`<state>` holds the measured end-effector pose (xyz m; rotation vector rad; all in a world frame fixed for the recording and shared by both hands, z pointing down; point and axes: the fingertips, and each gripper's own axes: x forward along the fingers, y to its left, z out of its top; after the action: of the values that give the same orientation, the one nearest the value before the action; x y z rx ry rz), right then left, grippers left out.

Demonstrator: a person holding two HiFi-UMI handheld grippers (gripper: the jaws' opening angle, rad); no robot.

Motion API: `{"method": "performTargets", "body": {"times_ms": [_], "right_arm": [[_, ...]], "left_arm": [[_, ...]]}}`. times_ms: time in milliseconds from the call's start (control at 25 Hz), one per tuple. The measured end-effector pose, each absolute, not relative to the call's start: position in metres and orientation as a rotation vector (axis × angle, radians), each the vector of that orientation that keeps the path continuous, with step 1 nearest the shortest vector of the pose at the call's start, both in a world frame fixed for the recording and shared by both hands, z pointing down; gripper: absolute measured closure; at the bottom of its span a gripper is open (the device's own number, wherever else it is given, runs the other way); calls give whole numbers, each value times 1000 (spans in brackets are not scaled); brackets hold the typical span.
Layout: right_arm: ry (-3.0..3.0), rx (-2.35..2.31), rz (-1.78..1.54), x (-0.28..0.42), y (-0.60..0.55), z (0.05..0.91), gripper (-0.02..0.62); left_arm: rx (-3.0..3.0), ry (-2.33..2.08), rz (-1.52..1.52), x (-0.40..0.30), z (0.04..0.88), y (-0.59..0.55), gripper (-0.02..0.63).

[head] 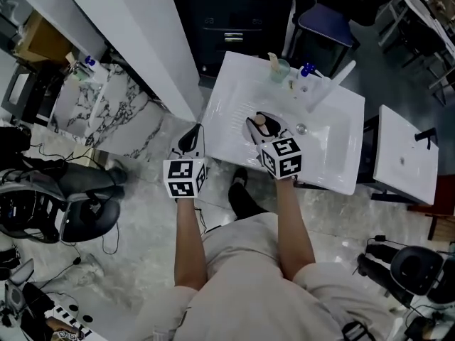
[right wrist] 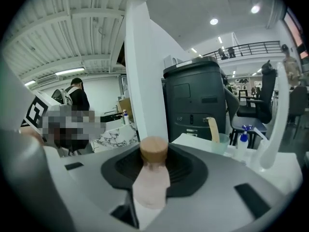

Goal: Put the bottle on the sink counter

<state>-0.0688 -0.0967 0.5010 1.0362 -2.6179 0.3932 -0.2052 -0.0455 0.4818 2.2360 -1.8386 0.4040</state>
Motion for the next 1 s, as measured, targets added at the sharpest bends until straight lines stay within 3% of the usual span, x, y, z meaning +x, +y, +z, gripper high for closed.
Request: {"method": "performTargets", "body": {"times_ms": [1000], "right_arm": [[-2642,1054,338,-109,-257,518,469]], "left_arm": [[2379,-1714,458,-174,495,-205,600]]}}
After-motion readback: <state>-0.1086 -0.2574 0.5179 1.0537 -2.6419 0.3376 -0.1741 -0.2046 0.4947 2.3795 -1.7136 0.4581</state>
